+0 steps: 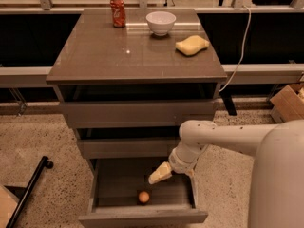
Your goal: Pick orange from bottom drawer and place on counter
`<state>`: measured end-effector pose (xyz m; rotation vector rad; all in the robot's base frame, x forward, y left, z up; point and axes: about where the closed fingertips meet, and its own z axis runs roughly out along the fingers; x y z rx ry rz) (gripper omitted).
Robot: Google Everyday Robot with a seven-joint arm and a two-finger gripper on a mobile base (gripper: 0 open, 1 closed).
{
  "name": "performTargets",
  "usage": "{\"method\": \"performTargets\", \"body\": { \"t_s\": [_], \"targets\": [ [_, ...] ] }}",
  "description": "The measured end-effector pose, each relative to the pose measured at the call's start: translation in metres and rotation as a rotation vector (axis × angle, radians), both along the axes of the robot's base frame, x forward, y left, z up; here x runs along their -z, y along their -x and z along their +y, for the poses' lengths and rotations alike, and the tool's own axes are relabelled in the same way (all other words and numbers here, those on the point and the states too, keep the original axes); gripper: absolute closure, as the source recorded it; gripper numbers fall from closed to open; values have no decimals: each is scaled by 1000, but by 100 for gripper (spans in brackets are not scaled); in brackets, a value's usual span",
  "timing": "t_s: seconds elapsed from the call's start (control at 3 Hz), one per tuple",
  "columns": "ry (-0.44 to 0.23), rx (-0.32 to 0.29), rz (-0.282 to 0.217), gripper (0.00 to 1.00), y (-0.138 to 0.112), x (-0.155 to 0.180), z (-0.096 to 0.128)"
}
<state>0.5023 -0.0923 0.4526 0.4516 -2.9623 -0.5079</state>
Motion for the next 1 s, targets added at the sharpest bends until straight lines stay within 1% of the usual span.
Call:
{"method": "performTargets", "body": {
  "t_s": [0.33, 0.67, 1.0],
  "targets": [
    [-38, 50, 21, 0, -19, 33, 13],
    [-86, 86, 38, 0, -44, 85, 26],
    [-86, 86, 38, 0, -44, 85, 26]
  ]
}}
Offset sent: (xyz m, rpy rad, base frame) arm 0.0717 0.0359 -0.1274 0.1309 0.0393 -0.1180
